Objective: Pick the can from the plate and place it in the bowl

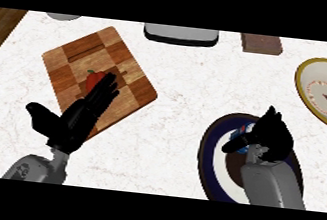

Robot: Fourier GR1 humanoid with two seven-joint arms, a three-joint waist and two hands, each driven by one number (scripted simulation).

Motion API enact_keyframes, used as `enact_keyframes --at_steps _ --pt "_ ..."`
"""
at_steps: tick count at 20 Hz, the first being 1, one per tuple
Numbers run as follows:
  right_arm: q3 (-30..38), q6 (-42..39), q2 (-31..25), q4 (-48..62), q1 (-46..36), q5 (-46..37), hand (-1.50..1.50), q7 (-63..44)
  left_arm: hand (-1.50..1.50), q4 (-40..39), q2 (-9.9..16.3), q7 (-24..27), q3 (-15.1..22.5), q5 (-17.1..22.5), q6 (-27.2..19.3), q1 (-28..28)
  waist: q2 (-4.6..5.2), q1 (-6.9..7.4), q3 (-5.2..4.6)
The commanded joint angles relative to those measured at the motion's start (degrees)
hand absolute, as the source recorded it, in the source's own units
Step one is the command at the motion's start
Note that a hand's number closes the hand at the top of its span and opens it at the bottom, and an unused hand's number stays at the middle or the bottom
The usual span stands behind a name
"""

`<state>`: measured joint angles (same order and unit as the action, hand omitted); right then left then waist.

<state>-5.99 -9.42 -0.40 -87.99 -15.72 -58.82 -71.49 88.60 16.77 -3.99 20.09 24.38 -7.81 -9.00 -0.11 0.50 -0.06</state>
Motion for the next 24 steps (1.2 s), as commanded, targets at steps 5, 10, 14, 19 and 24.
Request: enact_keyframes --at_steps 5,10,14,19,24 --pt "-0.1 1.7 0.4 1.0 -2.1 -1.0 -1.50 -13.5 0.00 -1.8 1.1 0.1 -2.8 0.9 3.2 -0.3 0.09 -0.22 0.02" --pt "-1.2 3.4 0.4 1.8 -0.9 -0.5 -1.50 -13.7 0.00 1.5 0.0 -0.8 -1.4 -1.1 1.5 1.6 -0.06 0.05 0.03" --pt "-0.8 6.7 0.4 3.5 1.8 -1.1 -1.50 -10.1 0.00 1.3 -0.6 -0.2 -1.9 -1.0 2.6 2.0 0.03 -0.26 0.05" --pt "1.0 6.5 0.4 7.1 -2.0 -3.7 1.50 -4.3 0.00 -2.6 -3.8 1.0 -2.7 -3.0 3.0 0.0 0.15 -0.39 0.05" --pt "-1.4 8.9 0.4 10.4 -1.3 -3.9 1.50 -2.7 0.00 -1.9 -4.6 -1.1 -3.3 -4.0 2.6 -0.6 0.17 -0.38 0.05"
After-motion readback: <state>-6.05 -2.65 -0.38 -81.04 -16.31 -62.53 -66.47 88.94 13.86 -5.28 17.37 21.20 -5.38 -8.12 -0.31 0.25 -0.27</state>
